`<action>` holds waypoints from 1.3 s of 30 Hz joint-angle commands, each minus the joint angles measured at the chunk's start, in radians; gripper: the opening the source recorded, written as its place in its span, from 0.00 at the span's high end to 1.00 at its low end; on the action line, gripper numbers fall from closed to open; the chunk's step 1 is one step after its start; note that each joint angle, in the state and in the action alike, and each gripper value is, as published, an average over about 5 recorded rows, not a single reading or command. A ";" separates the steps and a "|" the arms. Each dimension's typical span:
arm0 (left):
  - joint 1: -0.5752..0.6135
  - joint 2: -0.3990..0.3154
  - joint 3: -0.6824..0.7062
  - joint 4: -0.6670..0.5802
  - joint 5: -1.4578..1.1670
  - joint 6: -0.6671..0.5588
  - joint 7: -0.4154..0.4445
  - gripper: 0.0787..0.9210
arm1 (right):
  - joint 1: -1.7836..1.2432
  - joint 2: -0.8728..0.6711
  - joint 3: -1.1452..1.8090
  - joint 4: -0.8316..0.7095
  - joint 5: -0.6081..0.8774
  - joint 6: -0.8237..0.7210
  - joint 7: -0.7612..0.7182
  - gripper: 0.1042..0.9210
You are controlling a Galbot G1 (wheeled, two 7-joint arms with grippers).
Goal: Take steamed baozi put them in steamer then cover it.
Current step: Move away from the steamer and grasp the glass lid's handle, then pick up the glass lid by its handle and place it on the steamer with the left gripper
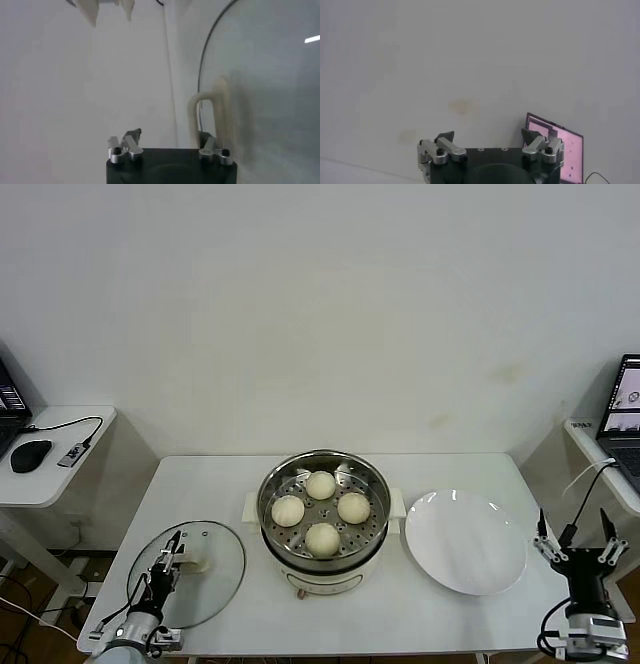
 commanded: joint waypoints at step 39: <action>0.025 0.166 0.108 -0.616 -0.192 0.435 0.215 0.93 | -0.026 -0.012 -0.057 0.003 -0.086 0.000 -0.050 0.12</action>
